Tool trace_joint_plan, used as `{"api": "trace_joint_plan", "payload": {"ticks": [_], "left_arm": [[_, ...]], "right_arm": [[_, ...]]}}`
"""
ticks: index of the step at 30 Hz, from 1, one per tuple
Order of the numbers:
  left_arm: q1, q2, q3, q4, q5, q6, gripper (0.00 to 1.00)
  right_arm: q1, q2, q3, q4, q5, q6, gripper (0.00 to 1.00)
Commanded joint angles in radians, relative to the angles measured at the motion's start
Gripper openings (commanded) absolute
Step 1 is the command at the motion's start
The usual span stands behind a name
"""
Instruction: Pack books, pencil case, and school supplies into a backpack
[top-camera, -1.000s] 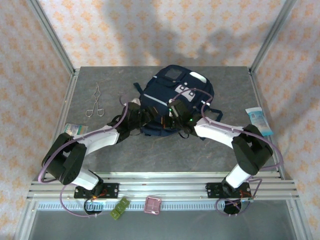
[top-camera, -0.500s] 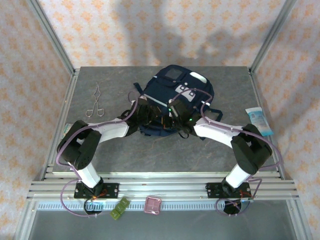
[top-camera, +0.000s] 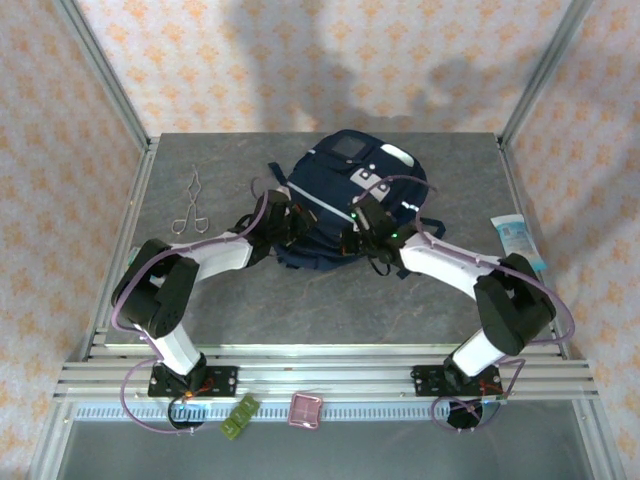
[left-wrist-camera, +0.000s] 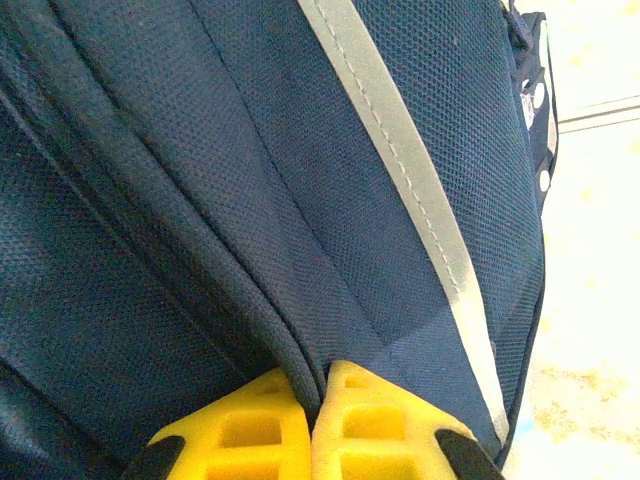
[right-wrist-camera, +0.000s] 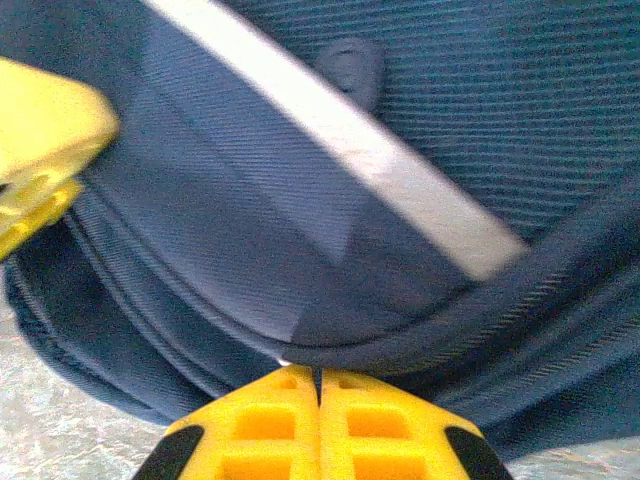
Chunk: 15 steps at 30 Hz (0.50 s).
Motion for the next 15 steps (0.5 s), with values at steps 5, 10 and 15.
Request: {"api": "trace_joint_plan", "payload": {"ticks": [5, 10, 15], "left_arm": [[0.052, -0.052, 0.009, -0.036, -0.074, 0.074, 0.00], [0.052, -0.055, -0.010, -0.029, -0.052, 0.079, 0.00], [0.053, -0.064, -0.026, -0.032, -0.054, 0.081, 0.00]], "right_arm": [[-0.135, 0.007, 0.036, -0.140, 0.246, 0.002, 0.00], [-0.208, 0.041, 0.103, -0.106, 0.280, -0.016, 0.00], [-0.220, 0.085, 0.192, -0.102, 0.275, -0.007, 0.00]]}}
